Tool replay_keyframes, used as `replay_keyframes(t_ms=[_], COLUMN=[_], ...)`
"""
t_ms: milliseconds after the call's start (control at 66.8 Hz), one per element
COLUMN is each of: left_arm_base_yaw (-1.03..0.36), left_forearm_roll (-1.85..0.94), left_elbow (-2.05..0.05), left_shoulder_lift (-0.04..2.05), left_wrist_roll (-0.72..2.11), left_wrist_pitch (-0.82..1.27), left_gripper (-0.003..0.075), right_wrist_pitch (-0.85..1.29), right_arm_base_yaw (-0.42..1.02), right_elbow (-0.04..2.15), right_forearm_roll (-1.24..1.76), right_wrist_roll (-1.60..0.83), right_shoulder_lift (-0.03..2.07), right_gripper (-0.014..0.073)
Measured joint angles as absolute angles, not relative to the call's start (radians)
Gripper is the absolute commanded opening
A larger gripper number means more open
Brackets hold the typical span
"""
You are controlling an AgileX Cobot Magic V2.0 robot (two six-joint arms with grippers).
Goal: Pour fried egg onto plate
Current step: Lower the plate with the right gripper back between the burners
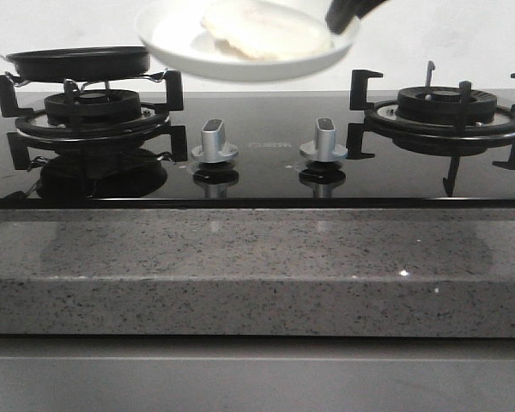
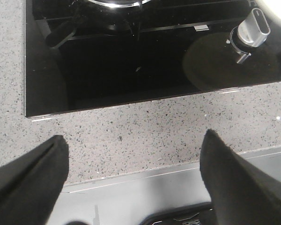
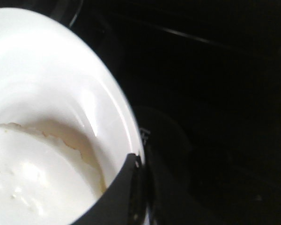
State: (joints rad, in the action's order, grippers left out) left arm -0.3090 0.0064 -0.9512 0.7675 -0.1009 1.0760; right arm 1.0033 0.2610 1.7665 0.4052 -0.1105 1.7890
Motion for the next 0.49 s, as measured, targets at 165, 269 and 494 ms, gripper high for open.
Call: replay_keyframes(t_ms=[165,269,494], left_arm_base_yaw=[-0.309,-0.309,-0.309], left_forearm_roll=[0.000,0.000,0.000], left_elbow=[-0.950,-0.950,-0.950], left_shoulder_lift=[0.768,0.768,0.768], left_wrist_roll=[-0.101,-0.101,-0.101], left_wrist_pitch=[1.076,1.076,1.076], left_gripper=[0.0566,0.0566,0.0566], right_wrist_pitch=[1.079,1.118,1.147], right_arm_base_yaw=[0.230,0.214,0.189], right_elbow=[1.959,2.030,2.073], right_forearm_roll=[0.405,0.401,0.389], right_wrist_roll=[-0.035,-0.010,0.000], right_shoulder_lift=[1.929,2.020,2.132], right_gripper=[-0.0067,-0.0067,-0.0067])
